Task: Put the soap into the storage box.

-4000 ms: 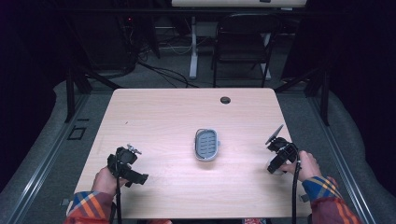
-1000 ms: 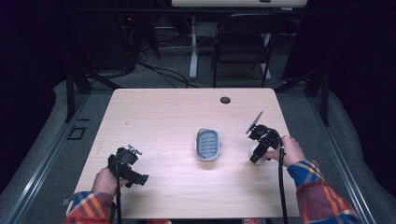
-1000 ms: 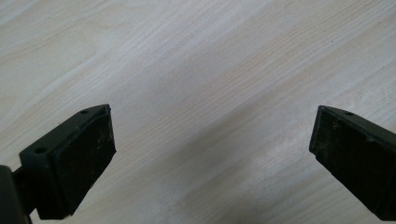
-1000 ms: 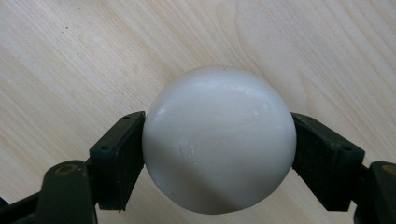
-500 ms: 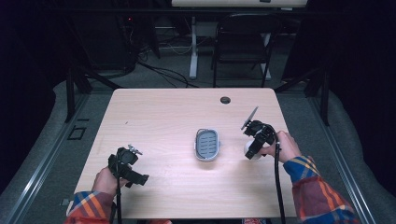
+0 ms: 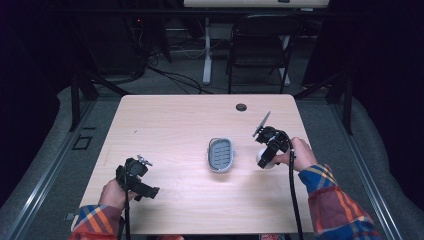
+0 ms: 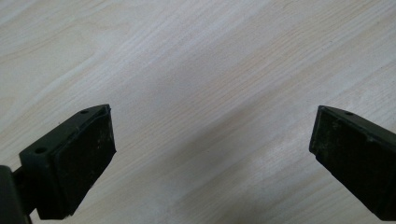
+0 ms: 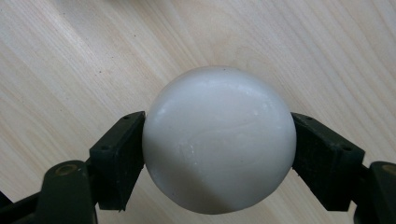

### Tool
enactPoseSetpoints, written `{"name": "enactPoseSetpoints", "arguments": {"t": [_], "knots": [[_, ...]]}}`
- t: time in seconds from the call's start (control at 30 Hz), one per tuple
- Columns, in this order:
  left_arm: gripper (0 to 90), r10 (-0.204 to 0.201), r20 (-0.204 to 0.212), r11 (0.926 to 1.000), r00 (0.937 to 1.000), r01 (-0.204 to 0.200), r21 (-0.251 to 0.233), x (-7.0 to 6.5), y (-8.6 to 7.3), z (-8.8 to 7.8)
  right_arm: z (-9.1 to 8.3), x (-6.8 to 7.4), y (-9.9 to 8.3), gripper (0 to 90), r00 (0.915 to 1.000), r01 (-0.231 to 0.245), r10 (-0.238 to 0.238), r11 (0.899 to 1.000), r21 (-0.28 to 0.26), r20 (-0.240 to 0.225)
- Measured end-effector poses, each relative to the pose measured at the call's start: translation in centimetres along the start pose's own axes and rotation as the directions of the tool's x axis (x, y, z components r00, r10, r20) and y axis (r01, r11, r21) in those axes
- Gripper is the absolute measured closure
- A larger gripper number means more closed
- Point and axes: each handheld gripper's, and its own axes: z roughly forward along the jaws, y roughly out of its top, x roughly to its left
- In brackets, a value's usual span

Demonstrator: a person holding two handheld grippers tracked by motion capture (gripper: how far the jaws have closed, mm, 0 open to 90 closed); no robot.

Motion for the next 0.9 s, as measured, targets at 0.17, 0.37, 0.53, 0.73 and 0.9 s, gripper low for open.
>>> {"name": "enactPoseSetpoints", "arguments": {"t": [0.17, 0.37, 0.53, 0.73, 0.9], "knots": [[0.0, 0.001, 0.0, 1.0, 1.0, -0.001, 0.001, 0.0, 0.0, 0.0, 0.0, 0.1, 0.4, 22.7, 0.9999, 0.004, -0.004, 1.0, -0.003, -0.01], [0.0, 0.0, 0.002, 1.0, 1.0, 0.0, 0.0, 0.0, 0.0, 0.0, -0.1, 0.1, 0.9, 22.8, 0.9999, 0.006, -0.006, 1.0, -0.007, -0.009], [0.0, 0.003, 0.002, 1.0, 1.0, -0.003, 0.006, 0.0, 0.1, 0.0, -0.4, 0.2, 1.6, 22.8, 0.9998, 0.019, -0.019, 1.0, -0.006, 0.0], [0.0, 0.004, 0.004, 1.0, 1.0, -0.004, 0.001, 0.0, 0.0, 0.0, -0.9, 0.5, 2.5, 22.8, 0.9995, 0.031, -0.031, 0.999, -0.022, 0.005], [0.0, 0.005, 0.005, 1.0, 1.0, -0.005, 0.005, 0.0, 0.0, 0.1, -1.3, 0.7, 3.2, 22.7, 0.9987, 0.049, -0.049, 0.999, -0.012, 0.011]]}}
